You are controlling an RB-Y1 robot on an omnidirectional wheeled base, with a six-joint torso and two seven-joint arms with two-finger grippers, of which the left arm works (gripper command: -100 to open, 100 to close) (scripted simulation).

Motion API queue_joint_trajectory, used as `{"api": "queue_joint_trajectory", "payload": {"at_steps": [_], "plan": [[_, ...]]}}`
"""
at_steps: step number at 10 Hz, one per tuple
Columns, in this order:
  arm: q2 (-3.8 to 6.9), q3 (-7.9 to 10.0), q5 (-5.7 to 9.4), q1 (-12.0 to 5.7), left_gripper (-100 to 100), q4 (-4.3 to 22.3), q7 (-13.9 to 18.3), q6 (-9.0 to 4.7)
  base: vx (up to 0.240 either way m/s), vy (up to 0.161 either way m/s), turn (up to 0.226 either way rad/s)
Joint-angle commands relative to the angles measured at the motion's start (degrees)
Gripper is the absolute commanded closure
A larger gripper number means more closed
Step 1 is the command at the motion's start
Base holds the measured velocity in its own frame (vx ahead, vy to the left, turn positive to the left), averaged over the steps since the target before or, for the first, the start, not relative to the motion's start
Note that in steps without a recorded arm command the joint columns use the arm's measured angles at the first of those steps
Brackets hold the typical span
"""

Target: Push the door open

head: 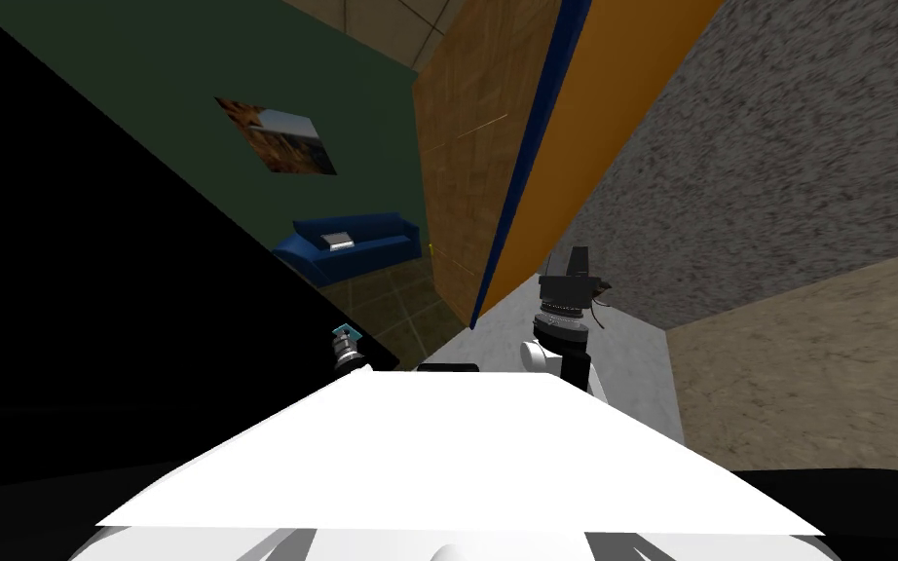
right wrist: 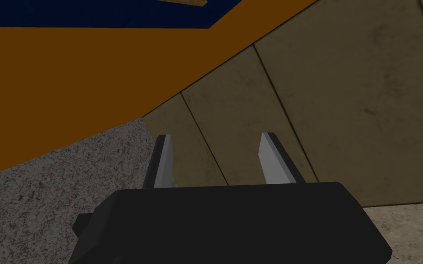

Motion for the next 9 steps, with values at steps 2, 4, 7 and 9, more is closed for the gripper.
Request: {"api": "queue_joint_trajectory", "payload": {"at_steps": [2,4,7,9], "plan": [[0.07,1.29,1.85,2.23,100,-1.46,0.04,0.84,0.117,0.043,-0.054],[0.36,2.24,3.28,3.32,100,-1.71,0.0,0.82,0.118,0.042,-0.034],[0.62,3.21,4.74,4.44,100,-1.55,-0.05,0.8,0.157,0.065,-0.024],[0.98,4.84,7.19,6.31,100,-2.4,-0.12,0.77,0.162,0.067,-0.055]]}}
